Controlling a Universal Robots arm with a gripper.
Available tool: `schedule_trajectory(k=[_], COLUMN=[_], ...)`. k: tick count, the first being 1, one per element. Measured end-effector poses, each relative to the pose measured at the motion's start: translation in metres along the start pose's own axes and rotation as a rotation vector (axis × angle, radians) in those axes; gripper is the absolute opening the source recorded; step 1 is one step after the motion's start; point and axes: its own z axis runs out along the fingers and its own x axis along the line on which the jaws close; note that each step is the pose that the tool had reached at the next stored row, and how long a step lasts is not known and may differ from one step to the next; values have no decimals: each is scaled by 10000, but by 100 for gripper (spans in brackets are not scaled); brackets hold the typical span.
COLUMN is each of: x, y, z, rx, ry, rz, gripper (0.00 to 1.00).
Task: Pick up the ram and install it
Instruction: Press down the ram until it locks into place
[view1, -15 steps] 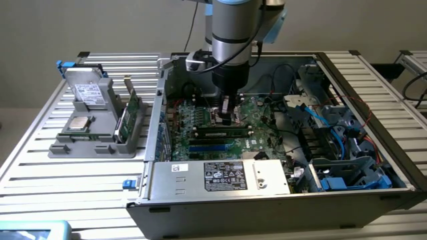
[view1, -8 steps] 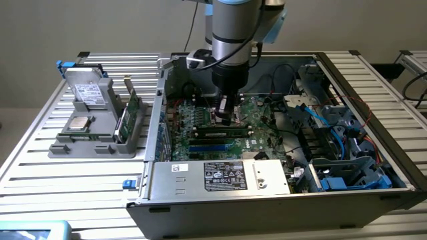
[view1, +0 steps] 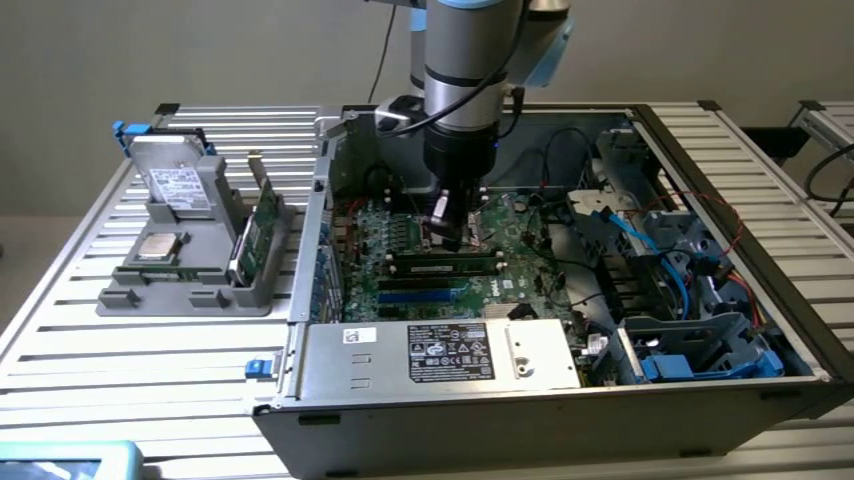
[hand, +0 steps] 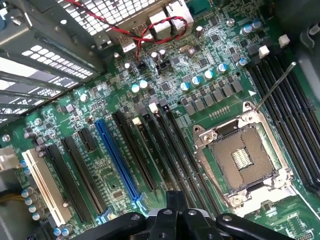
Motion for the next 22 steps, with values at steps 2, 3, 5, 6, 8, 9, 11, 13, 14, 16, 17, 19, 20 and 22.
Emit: schedule_trajectory(k=[2,3,5,6,8,9,11,13,14,16,17,19,20,22], x=[0,0,0,0,0,0,0,0,0,0,0,0,0,0], y=[0,0,0,0,0,0,0,0,0,0,0,0,0,0], z=[0,0,0,0,0,0,0,0,0,0,0,0,0,0], rx=[-15,-22,-37,-44,-57,-61,-68,-76,-81,-93,-99,-110,-115,-127], ry=[10,14,23,28,36,39,43,48,52,59,63,71,74,82], rz=[285,427,709,849,1135,1263,1509,1758,1883,2148,2270,2527,2657,2907], gripper=[11,11,11,11,11,11,11,11,11,11,11,11,11,11])
